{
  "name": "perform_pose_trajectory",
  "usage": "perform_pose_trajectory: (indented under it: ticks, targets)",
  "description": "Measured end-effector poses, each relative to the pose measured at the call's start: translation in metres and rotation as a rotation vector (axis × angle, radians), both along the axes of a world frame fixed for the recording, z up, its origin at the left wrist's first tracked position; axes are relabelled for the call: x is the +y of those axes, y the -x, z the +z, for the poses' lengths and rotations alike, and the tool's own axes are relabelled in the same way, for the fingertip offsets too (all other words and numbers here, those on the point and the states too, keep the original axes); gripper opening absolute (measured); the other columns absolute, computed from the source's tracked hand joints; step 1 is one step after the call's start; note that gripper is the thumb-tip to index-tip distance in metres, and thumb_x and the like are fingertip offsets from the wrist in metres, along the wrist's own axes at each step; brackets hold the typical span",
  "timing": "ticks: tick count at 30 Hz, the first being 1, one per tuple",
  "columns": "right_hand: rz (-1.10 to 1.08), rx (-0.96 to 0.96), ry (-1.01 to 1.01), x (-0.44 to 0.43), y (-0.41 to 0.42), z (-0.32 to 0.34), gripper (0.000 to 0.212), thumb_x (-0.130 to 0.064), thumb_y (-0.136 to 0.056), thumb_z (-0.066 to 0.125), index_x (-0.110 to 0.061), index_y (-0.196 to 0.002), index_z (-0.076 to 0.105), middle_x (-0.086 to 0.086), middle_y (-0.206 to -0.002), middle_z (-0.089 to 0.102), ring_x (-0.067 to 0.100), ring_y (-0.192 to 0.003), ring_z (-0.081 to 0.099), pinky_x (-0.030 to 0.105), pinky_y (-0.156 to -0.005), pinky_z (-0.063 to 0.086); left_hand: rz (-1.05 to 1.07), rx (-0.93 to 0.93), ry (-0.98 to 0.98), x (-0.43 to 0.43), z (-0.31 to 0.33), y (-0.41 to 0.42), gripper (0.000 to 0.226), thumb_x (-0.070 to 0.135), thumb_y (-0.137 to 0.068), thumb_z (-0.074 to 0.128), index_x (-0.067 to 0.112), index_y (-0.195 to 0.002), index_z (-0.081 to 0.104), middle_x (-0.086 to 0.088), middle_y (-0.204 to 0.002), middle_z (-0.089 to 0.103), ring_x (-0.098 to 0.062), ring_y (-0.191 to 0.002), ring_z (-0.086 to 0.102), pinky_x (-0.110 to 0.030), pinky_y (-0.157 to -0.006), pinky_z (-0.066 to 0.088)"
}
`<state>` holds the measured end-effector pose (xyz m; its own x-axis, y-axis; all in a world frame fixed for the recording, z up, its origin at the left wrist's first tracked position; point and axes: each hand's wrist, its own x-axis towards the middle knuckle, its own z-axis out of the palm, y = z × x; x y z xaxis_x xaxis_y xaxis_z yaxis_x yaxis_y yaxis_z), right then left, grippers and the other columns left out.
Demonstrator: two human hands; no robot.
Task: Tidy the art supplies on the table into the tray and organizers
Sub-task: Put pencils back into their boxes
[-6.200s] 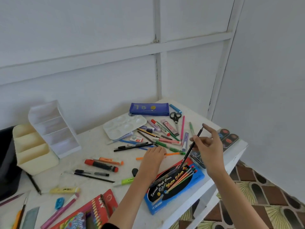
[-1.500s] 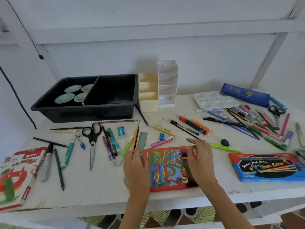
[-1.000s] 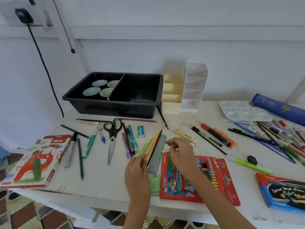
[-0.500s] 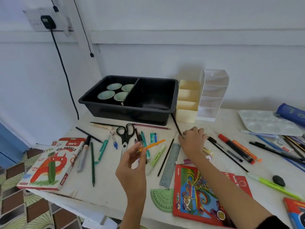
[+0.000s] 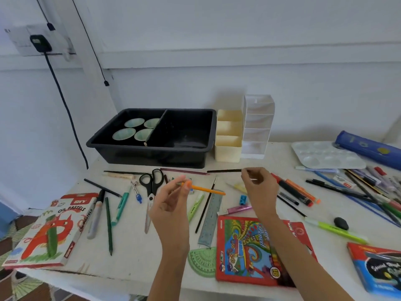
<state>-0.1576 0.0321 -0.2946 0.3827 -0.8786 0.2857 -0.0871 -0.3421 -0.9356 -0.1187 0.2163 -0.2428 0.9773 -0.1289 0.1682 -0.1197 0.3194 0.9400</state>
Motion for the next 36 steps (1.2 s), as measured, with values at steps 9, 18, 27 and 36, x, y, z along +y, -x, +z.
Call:
perform_pose_trajectory:
  ticks: [9,18,27,36]
  targets:
    - [-0.238,-0.463,-0.527,-0.013,0.093,0.024,0.021,-0.011,-0.091,0.061,-0.005,-0.11,0.057,0.007,-0.086,0.071,0.016,-0.077,0.071,0.028,-0.075,0.057,-0.2,-0.157,-0.068,-0.019,0.018,0.039,0.021,0.008,-0.087,0.061,0.022,-0.101,0.067,0.006,-0.091,0.072,-0.008,-0.091,0.067,-0.024,-0.08,0.054]
    - [-0.406,-0.54,-0.683,-0.035,0.191,0.014,0.024,-0.009,-0.089,0.063,-0.008,-0.113,0.06,0.012,-0.088,0.069,0.011,-0.069,0.069,0.022,-0.066,0.058,-0.575,-0.428,-0.233,-0.061,0.009,0.087,0.026,-0.003,-0.078,0.068,0.014,-0.096,0.074,0.002,-0.089,0.069,-0.012,-0.084,0.067,-0.021,-0.075,0.053]
    - [-0.558,-0.336,-0.457,-0.04,0.218,0.005,0.024,-0.014,-0.09,0.062,-0.012,-0.114,0.057,0.006,-0.083,0.07,0.017,-0.08,0.07,0.031,-0.08,0.056,-0.579,-0.862,-0.693,-0.081,-0.081,0.095,0.02,0.009,-0.078,0.072,0.02,-0.095,0.075,0.01,-0.085,0.065,0.0,-0.08,0.053,-0.009,-0.072,0.041]
    - [-0.466,-0.271,-0.496,-0.017,0.2,-0.013,0.023,-0.014,-0.089,0.064,-0.015,-0.11,0.056,0.01,-0.081,0.07,0.01,-0.065,0.07,0.035,-0.078,0.058,-0.37,-0.821,-0.864,-0.057,-0.105,0.082,0.039,0.031,-0.078,0.072,0.018,-0.114,0.068,0.004,-0.122,0.061,-0.007,-0.116,0.046,-0.031,-0.102,0.032]
